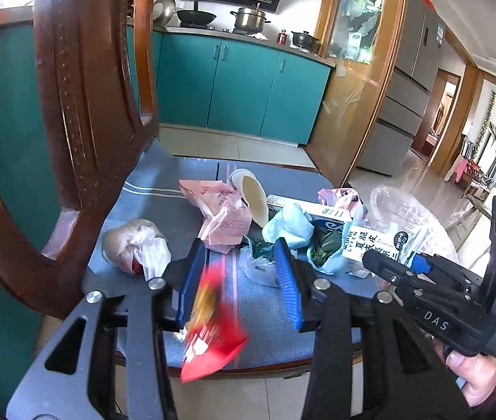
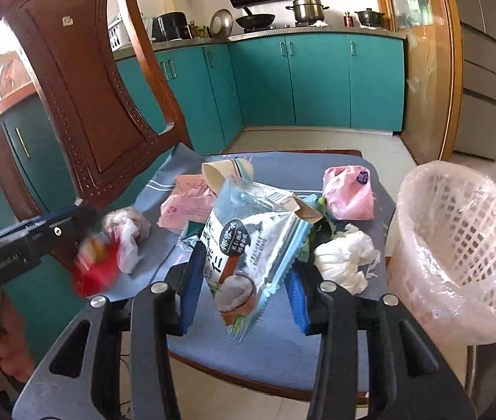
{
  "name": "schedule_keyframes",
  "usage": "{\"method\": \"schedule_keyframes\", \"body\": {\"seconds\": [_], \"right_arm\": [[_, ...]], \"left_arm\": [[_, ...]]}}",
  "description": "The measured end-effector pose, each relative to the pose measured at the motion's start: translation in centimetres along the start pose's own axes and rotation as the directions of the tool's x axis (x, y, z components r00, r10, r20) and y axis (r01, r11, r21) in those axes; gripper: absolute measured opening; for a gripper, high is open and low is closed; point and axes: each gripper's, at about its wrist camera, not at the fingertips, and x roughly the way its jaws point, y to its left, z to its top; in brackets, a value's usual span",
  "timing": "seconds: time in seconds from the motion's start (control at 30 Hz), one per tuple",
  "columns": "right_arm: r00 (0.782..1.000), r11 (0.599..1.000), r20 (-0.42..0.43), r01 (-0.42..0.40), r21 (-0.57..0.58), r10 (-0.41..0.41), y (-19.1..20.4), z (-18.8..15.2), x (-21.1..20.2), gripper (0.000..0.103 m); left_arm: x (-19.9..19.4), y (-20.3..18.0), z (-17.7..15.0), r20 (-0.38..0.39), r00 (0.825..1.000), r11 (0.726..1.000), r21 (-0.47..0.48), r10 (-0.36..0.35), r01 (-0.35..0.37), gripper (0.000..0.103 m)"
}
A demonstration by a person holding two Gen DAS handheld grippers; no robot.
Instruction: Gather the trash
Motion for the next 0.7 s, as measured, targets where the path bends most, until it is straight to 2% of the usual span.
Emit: {"method": "schedule_keyframes", "body": {"seconds": [0.27, 0.3, 0.33, 0.37, 0.43, 0.5, 0.6, 0.7], "right_arm": [[1.0, 1.0, 0.011, 0.018, 0.013, -0.018, -0.6, -0.2, 0.4, 0.043], [1.0, 1.0, 0.009, 0.014, 0.023, -0.015, -0.8, -0.1, 0.4, 0.043], [1.0, 0.999, 0.007, 0.013, 0.029, -0.013, -1.0, -0.1, 0.3, 0.043], [1.0, 0.999, 0.007, 0.013, 0.031, -0.014, -1.0, -0.2, 0.2, 0.043], [1.0, 0.999, 0.009, 0.013, 0.035, -0.013, -1.1, 0.0, 0.0, 0.043], [1.0, 0.999, 0.01, 0.013, 0.031, -0.013, -1.1, 0.0, -0.2, 0.043], [1.0, 0.999, 0.015, -0.002, 0.035, 0.001, -1.1, 0.3, -0.6, 0.043], [1.0, 1.0, 0.02, -0.009, 0.023, 0.008, -0.8, 0.2, -0.6, 0.043]], "left_arm": [[0.8, -0.5, -0.2, -0.023, 1.0, 1.0, 0.019, -0.009, 0.01, 0.042], [1.2, -0.4, -0.2, -0.043, 0.999, 1.0, 0.028, -0.013, 0.014, 0.046], [1.4, -0.4, -0.4, -0.067, 0.998, 0.999, 0.041, -0.02, 0.023, 0.068], [1.7, -0.5, -0.7, -0.09, 0.996, 0.998, 0.061, -0.018, 0.023, 0.082], [1.9, -0.3, -1.5, -0.097, 0.995, 0.995, 0.102, 0.029, -0.019, 0.088], [2.3, 0.0, -2.2, -0.122, 0.992, 0.994, 0.109, 0.044, -0.031, 0.094], [3.6, 0.4, -4.0, -0.206, 0.976, 0.991, 0.131, 0.065, -0.038, 0.094], [4.7, 0.4, -5.2, -0.243, 0.966, 0.986, 0.158, 0.094, -0.056, 0.094]]}}
